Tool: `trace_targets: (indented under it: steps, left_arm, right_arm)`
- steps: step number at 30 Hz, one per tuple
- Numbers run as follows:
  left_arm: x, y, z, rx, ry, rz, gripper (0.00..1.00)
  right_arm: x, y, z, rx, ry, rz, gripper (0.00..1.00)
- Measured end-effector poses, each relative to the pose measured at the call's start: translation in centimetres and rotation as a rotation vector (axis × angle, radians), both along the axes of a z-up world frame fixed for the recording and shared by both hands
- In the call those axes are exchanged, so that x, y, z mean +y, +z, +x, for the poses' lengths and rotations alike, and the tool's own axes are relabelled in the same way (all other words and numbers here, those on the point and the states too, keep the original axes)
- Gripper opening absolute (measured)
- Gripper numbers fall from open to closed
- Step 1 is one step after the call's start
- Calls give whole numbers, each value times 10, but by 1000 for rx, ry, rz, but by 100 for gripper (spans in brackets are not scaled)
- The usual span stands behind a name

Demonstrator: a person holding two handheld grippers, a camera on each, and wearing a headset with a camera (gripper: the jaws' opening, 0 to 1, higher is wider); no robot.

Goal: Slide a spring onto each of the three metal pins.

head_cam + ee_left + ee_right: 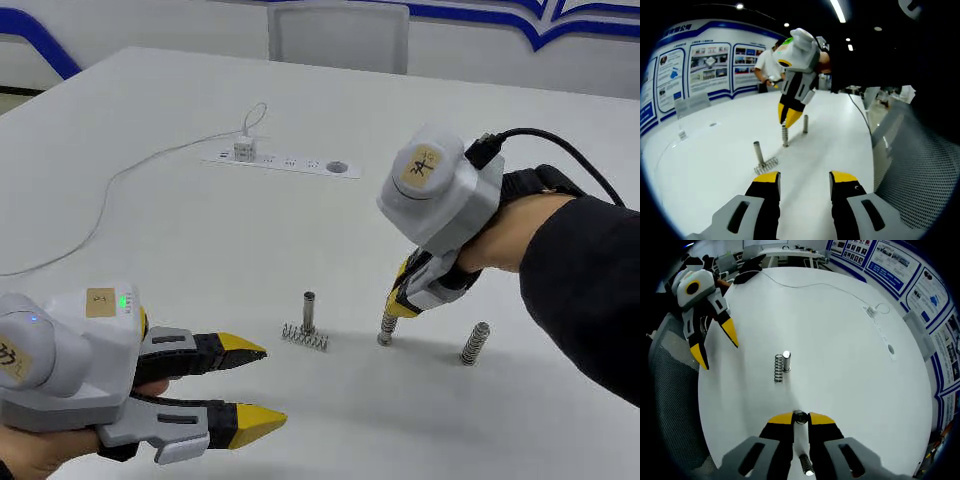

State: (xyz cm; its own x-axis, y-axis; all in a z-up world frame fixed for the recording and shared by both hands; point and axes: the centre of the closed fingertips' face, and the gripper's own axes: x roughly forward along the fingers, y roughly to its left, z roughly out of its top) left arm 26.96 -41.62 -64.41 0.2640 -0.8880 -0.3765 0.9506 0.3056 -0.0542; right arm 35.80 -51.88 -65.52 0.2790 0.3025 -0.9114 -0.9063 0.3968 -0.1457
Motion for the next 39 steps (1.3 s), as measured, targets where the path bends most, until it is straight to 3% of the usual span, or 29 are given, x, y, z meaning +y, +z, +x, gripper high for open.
trace_targets:
  steps: [8, 17, 25, 32, 39]
  left_arm:
    - [1, -1, 1, 4, 3, -1, 40]
    - [0, 0, 1, 2, 3, 4, 40]
    - [2, 2, 1, -1, 9, 12, 40]
    - [-1, 2, 0, 1, 4, 18, 40]
    - [1, 3, 0, -1, 9, 21, 40]
  right_arm:
    - [-5, -14, 3, 17, -16, -12, 12]
    - [-6, -18, 2, 23, -7, -13, 13]
    - [-7, -6, 0, -18, 7, -3, 18]
    - [13, 14, -2, -65, 30, 64, 19]
    - [41, 6, -9, -38, 55, 113, 18]
